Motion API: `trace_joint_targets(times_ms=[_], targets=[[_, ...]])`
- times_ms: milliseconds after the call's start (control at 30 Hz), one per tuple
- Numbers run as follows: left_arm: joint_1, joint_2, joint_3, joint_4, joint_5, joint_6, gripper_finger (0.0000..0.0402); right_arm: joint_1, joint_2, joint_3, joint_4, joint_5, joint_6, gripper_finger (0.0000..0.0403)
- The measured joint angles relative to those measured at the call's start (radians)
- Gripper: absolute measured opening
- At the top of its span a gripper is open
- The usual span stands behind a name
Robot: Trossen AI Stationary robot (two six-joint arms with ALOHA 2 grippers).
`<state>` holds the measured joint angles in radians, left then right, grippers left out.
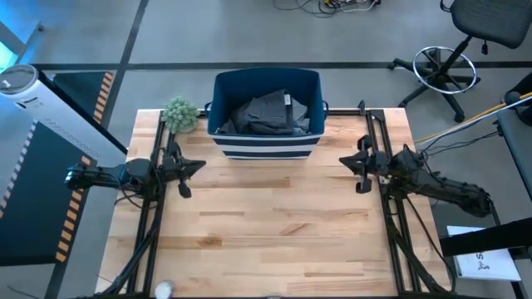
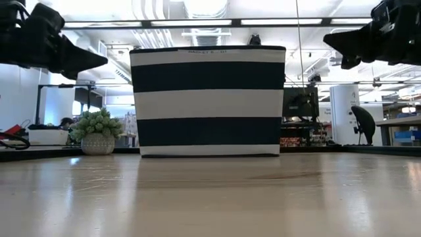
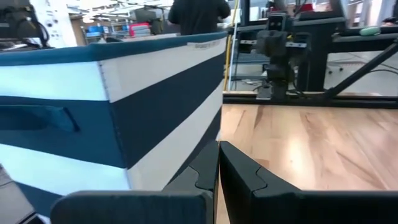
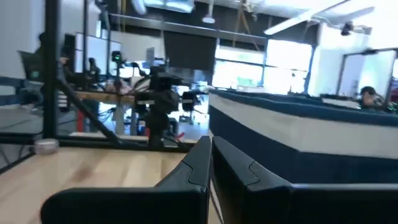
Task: Sort clothes
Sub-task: Return to Home Position
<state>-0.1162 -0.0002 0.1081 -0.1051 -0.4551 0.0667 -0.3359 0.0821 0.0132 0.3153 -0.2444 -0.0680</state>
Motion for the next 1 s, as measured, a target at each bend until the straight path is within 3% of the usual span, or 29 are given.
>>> trace_joint_targets(times_ms=[233, 433, 733, 1000], targets=[[0.000, 0.000, -0.005, -0.001, -0.010, 0.003, 0.0000, 0.029, -0.039, -0.001, -0.004, -0.132, 0.005, 0.0000], [0.000, 0.000, -0.006, -0.001, -0.046, 0.012, 0.0000, 0.110, -0.081, -0.001, -0.051, -0.138, 0.027, 0.0000], [0.000, 0.000, -0.006, 0.017, -0.060, 0.002, 0.0000, 0.323, -0.072, -0.002, -0.177, 0.271, -0.075, 0.0000], [0.000, 0.000, -0.006, 0.016, -0.060, -0.013, 0.0000, 0.347, -0.079, -0.002, -0.282, 0.350, -0.046, 0.0000]])
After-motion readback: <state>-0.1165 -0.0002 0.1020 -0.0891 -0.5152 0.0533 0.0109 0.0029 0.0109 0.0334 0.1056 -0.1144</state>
